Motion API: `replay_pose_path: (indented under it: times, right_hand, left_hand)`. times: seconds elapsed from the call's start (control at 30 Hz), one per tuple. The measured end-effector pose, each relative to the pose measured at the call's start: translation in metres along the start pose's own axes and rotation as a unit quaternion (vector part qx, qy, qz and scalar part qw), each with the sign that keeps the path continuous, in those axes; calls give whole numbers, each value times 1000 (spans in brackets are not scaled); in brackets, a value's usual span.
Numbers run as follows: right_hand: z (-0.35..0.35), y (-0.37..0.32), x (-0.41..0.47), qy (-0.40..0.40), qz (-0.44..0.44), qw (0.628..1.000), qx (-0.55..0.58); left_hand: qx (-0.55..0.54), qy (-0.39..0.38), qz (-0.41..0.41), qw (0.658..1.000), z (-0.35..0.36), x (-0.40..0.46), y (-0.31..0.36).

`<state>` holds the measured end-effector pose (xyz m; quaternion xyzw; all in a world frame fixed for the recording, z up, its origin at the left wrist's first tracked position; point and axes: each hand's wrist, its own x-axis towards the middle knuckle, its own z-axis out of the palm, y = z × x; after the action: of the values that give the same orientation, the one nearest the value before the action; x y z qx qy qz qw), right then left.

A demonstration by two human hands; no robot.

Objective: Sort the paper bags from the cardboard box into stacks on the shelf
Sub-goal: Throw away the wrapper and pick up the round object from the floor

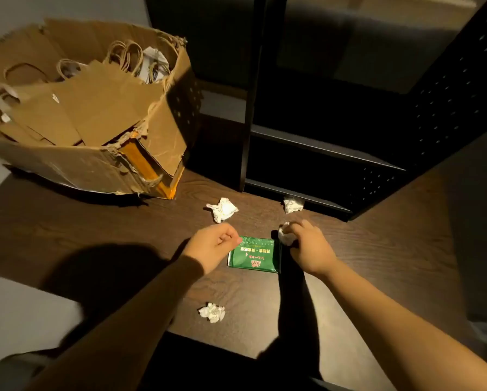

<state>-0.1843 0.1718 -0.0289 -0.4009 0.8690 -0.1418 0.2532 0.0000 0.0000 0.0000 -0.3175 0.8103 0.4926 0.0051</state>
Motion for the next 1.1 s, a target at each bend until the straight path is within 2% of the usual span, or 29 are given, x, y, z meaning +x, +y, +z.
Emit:
replay_pose_path:
  times: [0.17,0.33,0.5,0.6,0.8,1.1]
  right_hand:
    - [-2,-1,-4,-68,-3,993,-94]
    - [7,9,-4,-135,33,985,-98]
    - [14,14,-9,-69,60,992,-90]
    - [14,16,-10,-64,87,992,-66]
    - [14,23,-21,-8,157,985,64]
    - [25,4,-34,-4,115,992,55]
  left_hand:
    - [29,-23,-7,999,5,-2,-5]
    - [60,-54,19,997,4,1,-4]
    - [112,-85,47,989,-2,4,-3]
    - [115,-83,49,989,-2,2,-4]
    - [168,-112,55,978,-4,-7,-15]
    - [291,-211,43,932,3,-20,-25]
